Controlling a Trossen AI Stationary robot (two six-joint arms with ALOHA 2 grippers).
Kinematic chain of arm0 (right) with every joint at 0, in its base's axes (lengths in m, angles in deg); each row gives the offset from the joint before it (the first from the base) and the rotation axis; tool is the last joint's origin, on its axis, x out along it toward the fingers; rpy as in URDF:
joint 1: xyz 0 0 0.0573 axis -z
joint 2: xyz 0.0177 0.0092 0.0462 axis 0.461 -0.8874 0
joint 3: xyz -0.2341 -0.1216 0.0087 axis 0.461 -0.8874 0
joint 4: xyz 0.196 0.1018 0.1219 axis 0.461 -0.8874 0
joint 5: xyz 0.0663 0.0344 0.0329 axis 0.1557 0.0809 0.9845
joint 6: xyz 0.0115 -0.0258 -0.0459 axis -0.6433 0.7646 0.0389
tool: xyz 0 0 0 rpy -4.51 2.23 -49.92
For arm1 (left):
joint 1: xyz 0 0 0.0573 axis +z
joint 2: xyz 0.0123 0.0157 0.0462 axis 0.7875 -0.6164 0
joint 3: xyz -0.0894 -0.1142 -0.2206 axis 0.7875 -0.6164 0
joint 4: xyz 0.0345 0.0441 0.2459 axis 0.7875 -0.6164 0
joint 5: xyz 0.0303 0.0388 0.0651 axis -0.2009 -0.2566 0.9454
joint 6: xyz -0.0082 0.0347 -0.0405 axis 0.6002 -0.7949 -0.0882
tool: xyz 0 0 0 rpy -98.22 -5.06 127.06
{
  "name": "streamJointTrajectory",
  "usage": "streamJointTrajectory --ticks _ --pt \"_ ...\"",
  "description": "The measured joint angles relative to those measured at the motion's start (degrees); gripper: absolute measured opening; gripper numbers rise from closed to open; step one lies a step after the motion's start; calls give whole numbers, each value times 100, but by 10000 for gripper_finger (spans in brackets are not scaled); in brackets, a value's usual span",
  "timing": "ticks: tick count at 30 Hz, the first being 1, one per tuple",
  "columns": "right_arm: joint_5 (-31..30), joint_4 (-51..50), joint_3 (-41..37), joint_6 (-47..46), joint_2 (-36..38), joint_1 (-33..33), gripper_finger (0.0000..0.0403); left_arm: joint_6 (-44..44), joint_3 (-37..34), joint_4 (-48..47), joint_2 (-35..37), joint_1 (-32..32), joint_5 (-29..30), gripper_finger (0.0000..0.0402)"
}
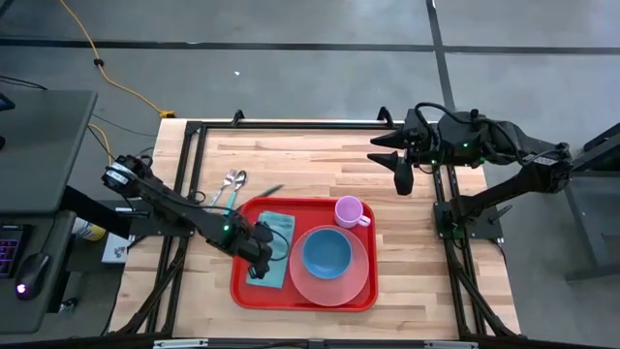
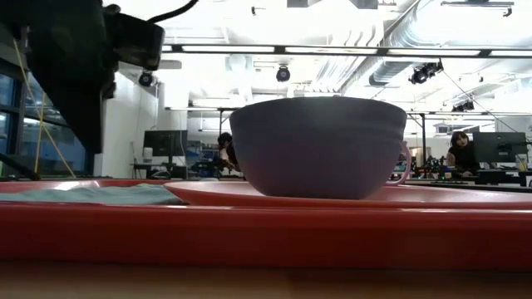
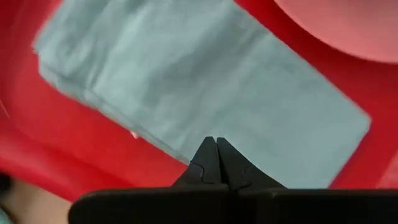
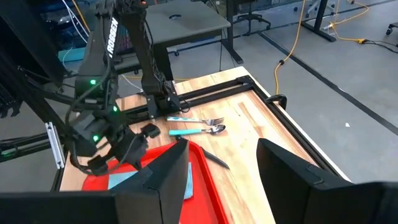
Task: Set up tray
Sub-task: Put the blue napkin into the pink serving tray
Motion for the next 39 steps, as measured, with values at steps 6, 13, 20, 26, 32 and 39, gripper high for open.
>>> streamJointTrajectory --ticks 6,13,20,26,32,39 --pt "4 -180 0 0 0 -1 169 1249 0 161 -55 -245 157 9" --pt "42 -225 0 4 0 0 169 1731 4 463 -397 -356 80 9" --pt "284 -223 0 2 0 -2 169 1735 0 817 -749 -368 -332 9" --pt "392 -218 0 2 0 -2 169 2064 4 698 -780 -663 -537 9" --pt "434 -217 0 2 1 -2 169 2705 4 556 -812 -1153 -740 9" --pt "525 -217 0 2 0 -2 169 2935 16 836 -995 -1336 -711 9"
